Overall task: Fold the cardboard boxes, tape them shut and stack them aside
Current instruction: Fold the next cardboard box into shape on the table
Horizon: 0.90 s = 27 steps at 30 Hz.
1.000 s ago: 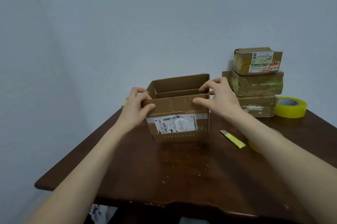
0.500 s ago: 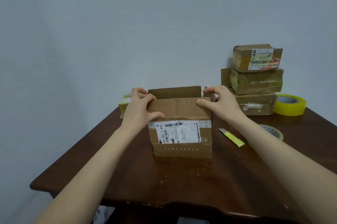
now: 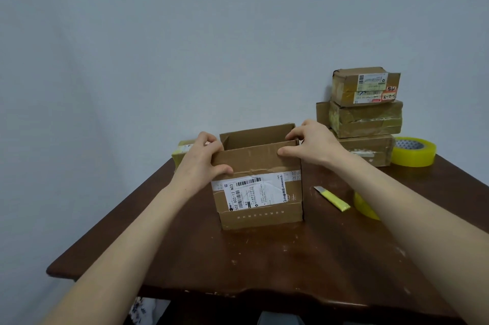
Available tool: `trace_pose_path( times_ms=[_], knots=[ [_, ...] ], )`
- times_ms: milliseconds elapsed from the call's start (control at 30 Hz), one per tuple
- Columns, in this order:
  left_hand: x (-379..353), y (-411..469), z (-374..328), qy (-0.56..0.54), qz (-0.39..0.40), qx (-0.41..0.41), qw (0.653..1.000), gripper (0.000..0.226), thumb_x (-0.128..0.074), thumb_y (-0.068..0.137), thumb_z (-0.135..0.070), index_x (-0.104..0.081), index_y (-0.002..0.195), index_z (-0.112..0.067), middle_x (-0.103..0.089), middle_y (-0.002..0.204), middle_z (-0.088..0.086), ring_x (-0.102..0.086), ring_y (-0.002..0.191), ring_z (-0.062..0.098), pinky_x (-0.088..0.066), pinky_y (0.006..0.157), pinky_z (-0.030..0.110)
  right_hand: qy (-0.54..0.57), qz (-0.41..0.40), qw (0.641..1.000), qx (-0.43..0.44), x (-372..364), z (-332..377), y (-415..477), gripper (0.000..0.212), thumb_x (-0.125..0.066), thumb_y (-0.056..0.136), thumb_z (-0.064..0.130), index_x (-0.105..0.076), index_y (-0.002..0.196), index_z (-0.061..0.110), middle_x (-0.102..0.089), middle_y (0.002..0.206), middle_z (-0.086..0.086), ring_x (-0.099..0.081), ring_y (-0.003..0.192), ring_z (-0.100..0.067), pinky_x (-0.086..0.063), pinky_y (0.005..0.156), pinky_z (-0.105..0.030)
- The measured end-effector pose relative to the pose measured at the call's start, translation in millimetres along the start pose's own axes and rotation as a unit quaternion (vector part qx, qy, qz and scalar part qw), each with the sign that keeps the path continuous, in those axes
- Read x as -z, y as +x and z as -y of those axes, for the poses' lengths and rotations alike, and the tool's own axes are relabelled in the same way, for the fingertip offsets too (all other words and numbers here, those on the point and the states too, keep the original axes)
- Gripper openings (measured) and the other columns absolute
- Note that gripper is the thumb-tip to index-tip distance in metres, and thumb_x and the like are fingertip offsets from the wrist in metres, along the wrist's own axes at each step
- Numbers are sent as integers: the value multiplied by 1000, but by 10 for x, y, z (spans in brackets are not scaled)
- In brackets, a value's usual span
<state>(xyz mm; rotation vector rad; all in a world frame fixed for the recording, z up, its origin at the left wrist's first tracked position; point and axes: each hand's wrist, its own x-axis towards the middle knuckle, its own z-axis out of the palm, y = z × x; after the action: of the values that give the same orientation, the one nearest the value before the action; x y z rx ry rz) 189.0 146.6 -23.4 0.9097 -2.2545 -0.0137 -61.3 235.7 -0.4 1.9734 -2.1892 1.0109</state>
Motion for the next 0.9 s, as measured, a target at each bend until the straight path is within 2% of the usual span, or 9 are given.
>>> trace_pose_path(
  times_ms=[100, 200, 267, 400, 500, 600, 733, 900],
  knots=[
    [17, 33, 36, -11, 34, 6, 999, 29, -81, 71, -26, -56, 85, -21, -40, 109, -6, -46, 93, 14, -42, 80, 26, -16, 14, 1000, 2, 45, 12, -1, 44, -72, 77, 50, -69, 110, 21, -48, 108, -1, -47, 95, -14, -37, 80, -27],
    [-6, 4, 55, -76, 18, 39, 996, 25, -80, 73, -18, -63, 91, -20, -41, 111, -4, -46, 96, 12, -38, 77, 16, -17, 24, 999, 21, 47, -4, -13, 33, -72, 79, 45, -73, 104, 23, -51, 111, -2, -54, 99, -17, -44, 87, -32],
    [6, -14, 50, -126, 24, 44, 991, 25, -78, 75, -13, -61, 85, -28, -43, 110, -3, -47, 98, 12, -35, 75, 10, -4, 32, 999, 27, 48, -11, -20, 28, -72, 80, 42, -73, 102, 24, -51, 113, -3, -54, 100, -17, -46, 91, -35],
    [59, 6, 71, -150, 67, 20, 986, 35, -75, 78, -8, -59, 81, -39, -44, 108, -13, -47, 105, 13, -35, 80, 11, -12, 31, 999, 28, 45, -10, -5, 26, -73, 80, 39, -73, 102, 24, -44, 112, -2, -50, 99, -15, -45, 93, -35],
    [18, -16, 67, -136, 37, 21, 990, 28, -75, 78, -9, -62, 87, -31, -44, 112, -4, -46, 98, 8, -34, 75, 7, -18, 4, 999, 29, 28, 21, 11, 24, -76, 78, 34, -73, 97, 20, -44, 108, 1, -52, 97, -17, -46, 90, -34],
    [-11, -28, 58, -132, 15, 31, 991, 28, -76, 77, -13, -64, 93, -32, -45, 106, -6, -47, 92, 1, -36, 73, 12, -22, 11, 999, 29, 48, 45, 24, 20, -77, 77, 31, -73, 92, 18, -52, 104, 0, -54, 95, -18, -46, 87, -33],
    [4, 10, 49, -156, 34, 34, 986, 30, -74, 78, -9, -62, 85, -35, -54, 96, -14, -50, 89, -4, -38, 75, 14, -22, 3, 999, 32, 25, 28, 16, 22, -77, 77, 30, -73, 94, 17, -56, 107, -2, -55, 97, -19, -47, 87, -33],
    [46, 33, 58, -215, 89, 36, 972, 43, -66, 85, -4, -63, 73, -45, -62, 79, -22, -57, 74, -4, -44, 68, 10, -11, -18, 999, 31, 4, 14, -11, 29, -77, 77, 33, -74, 101, 18, -50, 109, 0, -53, 98, -16, -47, 89, -33]
  ],
)
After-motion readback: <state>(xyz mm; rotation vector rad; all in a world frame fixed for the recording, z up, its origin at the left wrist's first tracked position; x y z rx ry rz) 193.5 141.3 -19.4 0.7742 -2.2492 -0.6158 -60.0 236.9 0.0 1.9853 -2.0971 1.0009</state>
